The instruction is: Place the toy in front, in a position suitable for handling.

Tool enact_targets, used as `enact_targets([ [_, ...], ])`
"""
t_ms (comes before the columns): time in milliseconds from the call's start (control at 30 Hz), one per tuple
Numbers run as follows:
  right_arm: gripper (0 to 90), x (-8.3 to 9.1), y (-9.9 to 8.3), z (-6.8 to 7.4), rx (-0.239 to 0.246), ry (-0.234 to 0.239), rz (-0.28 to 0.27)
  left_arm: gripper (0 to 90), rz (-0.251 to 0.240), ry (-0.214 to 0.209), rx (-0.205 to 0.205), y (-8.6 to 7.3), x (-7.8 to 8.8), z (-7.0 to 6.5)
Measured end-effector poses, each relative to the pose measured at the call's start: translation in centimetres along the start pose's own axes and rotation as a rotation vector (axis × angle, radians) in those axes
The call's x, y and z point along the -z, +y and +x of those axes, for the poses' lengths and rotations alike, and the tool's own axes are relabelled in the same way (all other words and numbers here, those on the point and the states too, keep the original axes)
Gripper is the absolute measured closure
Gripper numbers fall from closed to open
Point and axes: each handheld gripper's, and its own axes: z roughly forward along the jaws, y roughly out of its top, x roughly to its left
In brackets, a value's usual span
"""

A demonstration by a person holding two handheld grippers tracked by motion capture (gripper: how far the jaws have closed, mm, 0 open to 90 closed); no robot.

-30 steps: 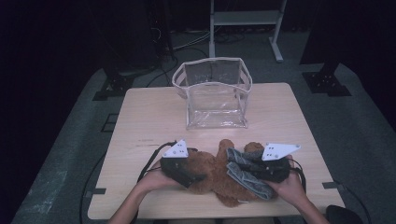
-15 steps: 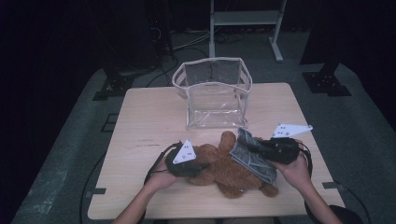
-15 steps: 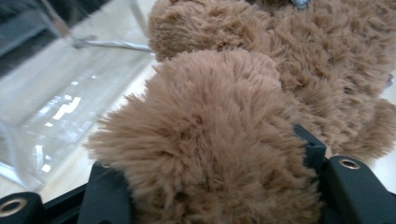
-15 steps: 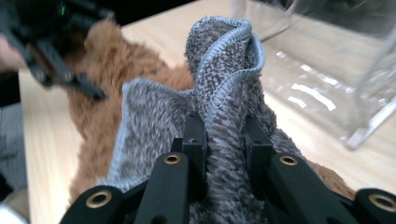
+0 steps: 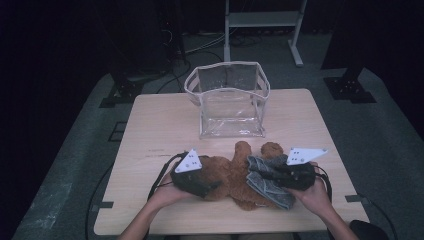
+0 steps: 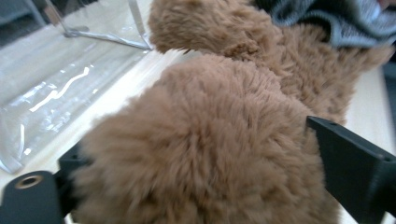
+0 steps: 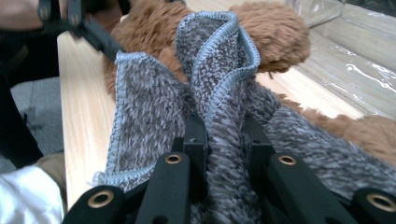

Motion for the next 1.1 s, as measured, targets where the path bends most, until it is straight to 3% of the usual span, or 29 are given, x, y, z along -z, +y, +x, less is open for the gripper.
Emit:
enact_targets([
  [33,75.7,0.0,0.0,0.0,0.000,0.000,0.000,6.1,0.000,0.000,0.000,0.0,0.0,0.0],
  [133,75.9,0.1,-0.2,0.8,0.033,0.012,-0.003,6.9,0.050,-0.065,0.011,-0.3,-0.5,0.4],
  [167,75.9,0.1,-0.2,0.8,0.033,0.012,-0.003,14.1,0.050,-0.065,0.011,-0.3,-0.5,0.4],
  [200,75.9,0.1,-0.2,1.1,0.049,0.015,0.002,22.5,0.045,-0.039,-0.030,-0.5,-0.6,0.2],
  [300,75.6,0.4,0.0,1.0,0.042,0.001,-0.002,34.3,0.042,-0.002,-0.062,-0.7,-0.4,-0.1],
  [400,75.0,1.1,0.0,-0.3,-0.019,-0.029,-0.031,36.9,0.032,0.016,-0.069,-0.9,-0.4,-0.4],
  [433,75.0,1.1,0.0,-0.3,-0.019,-0.029,-0.031,37.0,0.032,0.016,-0.069,-0.9,-0.4,-0.4],
  [467,75.3,1.5,-0.3,-1.7,-0.082,-0.065,-0.035,37.1,0.027,0.022,-0.073,-1.0,-0.4,-0.4],
  [533,75.2,1.7,-0.7,-3.4,-0.155,-0.098,-0.025,37.0,0.022,0.029,-0.082,-1.0,-0.4,-0.5],
  [600,75.3,1.7,-1.1,-4.8,-0.183,-0.175,0.004,37.0,0.013,0.031,-0.090,-1.1,-0.3,-0.6],
  [633,75.3,1.7,-1.1,-4.8,-0.183,-0.175,0.004,36.9,0.013,0.031,-0.090,-1.1,-0.3,-0.6],
  [667,75.4,1.8,-1.6,-5.9,-0.211,-0.200,0.016,36.9,0.012,0.035,-0.092,-1.2,-0.2,-0.7],
  [733,75.5,2.0,-1.7,-6.0,-0.229,-0.168,-0.012,36.7,0.011,0.034,-0.097,-1.3,-0.2,-0.8],
  [800,75.4,2.3,-1.3,-5.2,-0.209,-0.137,-0.034,36.4,0.002,0.034,-0.099,-1.4,-0.1,-0.9],
  [867,75.4,2.6,-0.9,-4.2,-0.192,-0.077,-0.072,36.2,0.000,0.034,-0.100,-1.4,-0.1,-0.9],
  [900,75.4,2.6,-0.9,-4.2,-0.192,-0.077,-0.072,36.2,-0.002,0.035,-0.100,-1.4,-0.1,-0.9],
  [933,75.3,2.7,-0.5,-2.8,-0.167,-0.015,-0.097,35.9,-0.005,0.038,-0.108,-1.5,-0.1,-1.0],
  [1000,75.1,2.4,-0.3,-1.5,-0.142,0.033,-0.109,35.8,-0.009,0.040,-0.113,-1.5,-0.1,-1.1],
  [1100,75.0,1.7,-0.2,-0.8,-0.105,0.018,-0.073,35.7,-0.010,0.040,-0.115,-1.6,-0.1,-1.1],
])
